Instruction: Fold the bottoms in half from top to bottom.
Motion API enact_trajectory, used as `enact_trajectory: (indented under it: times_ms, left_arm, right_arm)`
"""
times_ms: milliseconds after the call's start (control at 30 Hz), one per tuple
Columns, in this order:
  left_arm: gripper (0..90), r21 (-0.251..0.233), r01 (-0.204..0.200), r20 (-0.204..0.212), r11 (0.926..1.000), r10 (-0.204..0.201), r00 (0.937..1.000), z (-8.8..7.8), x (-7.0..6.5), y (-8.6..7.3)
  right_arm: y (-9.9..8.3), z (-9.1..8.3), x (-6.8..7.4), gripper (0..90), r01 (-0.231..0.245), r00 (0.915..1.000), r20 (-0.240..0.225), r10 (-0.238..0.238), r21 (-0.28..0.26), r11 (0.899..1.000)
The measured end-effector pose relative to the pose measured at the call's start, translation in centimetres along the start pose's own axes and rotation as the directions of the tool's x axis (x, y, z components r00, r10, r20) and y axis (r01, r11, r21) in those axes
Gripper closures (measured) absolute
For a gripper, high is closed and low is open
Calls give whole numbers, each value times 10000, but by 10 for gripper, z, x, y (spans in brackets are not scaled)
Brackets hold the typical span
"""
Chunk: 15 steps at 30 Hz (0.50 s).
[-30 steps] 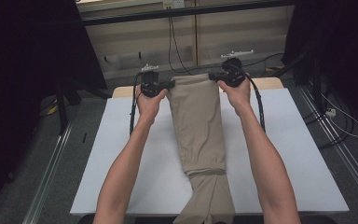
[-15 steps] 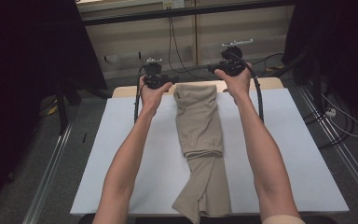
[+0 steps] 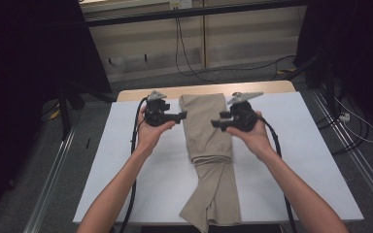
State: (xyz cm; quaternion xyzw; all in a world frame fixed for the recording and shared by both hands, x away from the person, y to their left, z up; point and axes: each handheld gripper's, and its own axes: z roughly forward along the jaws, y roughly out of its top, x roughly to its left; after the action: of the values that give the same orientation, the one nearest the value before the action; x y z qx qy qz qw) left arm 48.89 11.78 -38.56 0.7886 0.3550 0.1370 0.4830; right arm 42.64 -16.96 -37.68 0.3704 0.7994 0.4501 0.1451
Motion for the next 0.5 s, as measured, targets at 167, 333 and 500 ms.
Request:
enact_trajectory:
  times_ms: [167, 333, 500]
  left_arm:
    - [120, 245, -106, 362, 9996, 97, 9993, -24, -17, -29]
    - [115, 829, -408, 638, 9957, 356, 9973, -44, -35, -64]
    - [124, 911, -540, 839, 9944, 464, 9954, -50, -43, -84]
  right_arm:
    - [-34, -10, 47, 601, 711, 9909, -1181, -646, 518, 9961]
    - [-58, -3, 92, 627, 1688, 9639, -2269, -1392, 1165, 9787]
    - [-77, 20, 128, 583, 2709, 9173, -3447, -1996, 1724, 9470]
